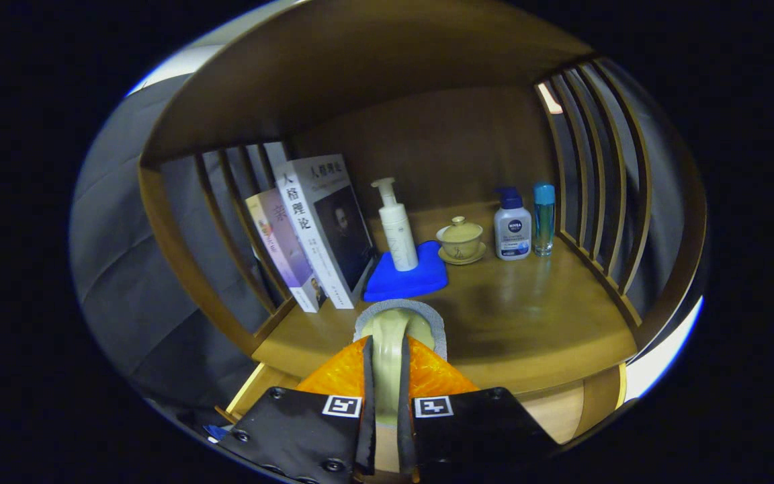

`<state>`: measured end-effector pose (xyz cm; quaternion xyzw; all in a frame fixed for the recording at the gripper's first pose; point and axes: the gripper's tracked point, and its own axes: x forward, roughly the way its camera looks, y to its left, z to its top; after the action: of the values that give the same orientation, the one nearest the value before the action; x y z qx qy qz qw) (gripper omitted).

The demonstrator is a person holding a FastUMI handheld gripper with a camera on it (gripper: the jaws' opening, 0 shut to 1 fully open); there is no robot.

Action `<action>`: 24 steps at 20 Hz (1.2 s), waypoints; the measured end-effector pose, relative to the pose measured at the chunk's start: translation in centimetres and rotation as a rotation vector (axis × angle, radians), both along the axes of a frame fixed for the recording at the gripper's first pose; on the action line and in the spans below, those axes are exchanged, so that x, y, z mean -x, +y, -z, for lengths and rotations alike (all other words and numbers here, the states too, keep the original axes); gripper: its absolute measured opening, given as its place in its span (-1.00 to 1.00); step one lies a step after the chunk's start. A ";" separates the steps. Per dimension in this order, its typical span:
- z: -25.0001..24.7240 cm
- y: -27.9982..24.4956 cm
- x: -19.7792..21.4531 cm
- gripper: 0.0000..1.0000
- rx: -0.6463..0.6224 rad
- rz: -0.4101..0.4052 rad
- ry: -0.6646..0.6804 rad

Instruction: Pull open the drawer, take out the items inside it, and place them on the countertop above the cabinet.

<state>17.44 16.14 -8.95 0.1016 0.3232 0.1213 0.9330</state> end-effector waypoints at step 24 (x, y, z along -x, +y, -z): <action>-3.4 -0.9 4.5 0.96 0.163 0.051 -0.363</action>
<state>12.94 15.25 -5.53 0.0103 0.1560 0.0874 0.9838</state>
